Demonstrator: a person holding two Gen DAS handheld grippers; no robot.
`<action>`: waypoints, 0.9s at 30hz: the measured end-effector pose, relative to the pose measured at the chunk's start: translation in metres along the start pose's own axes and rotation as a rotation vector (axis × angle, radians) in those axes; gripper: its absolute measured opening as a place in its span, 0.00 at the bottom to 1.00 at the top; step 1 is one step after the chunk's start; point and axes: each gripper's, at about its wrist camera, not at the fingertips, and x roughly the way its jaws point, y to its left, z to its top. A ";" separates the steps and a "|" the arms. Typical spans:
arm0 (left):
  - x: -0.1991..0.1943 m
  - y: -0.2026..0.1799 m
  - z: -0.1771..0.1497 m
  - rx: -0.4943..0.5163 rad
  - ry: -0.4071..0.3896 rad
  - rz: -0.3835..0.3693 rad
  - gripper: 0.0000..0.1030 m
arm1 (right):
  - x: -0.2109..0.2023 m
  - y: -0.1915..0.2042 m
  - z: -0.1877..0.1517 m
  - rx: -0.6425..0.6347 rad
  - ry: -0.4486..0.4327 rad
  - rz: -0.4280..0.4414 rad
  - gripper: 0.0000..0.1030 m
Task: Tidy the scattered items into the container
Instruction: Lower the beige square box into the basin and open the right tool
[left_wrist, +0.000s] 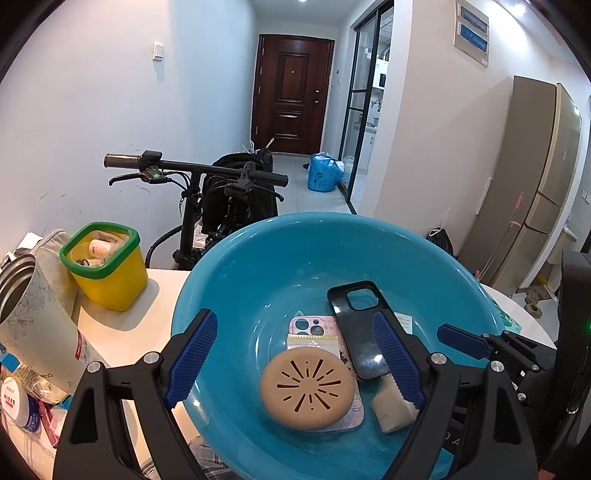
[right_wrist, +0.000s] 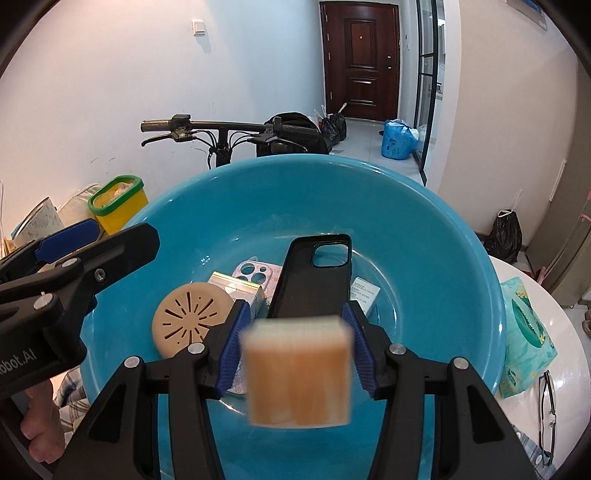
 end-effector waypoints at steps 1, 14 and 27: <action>0.000 0.000 0.000 0.001 0.000 0.000 0.85 | 0.000 0.000 0.000 0.001 0.000 -0.002 0.51; -0.012 0.005 0.006 -0.007 -0.034 0.010 0.85 | -0.010 -0.006 0.004 0.009 -0.030 -0.020 0.61; -0.034 0.009 0.013 -0.014 -0.090 0.011 0.85 | -0.040 -0.024 0.016 0.049 -0.110 -0.055 0.62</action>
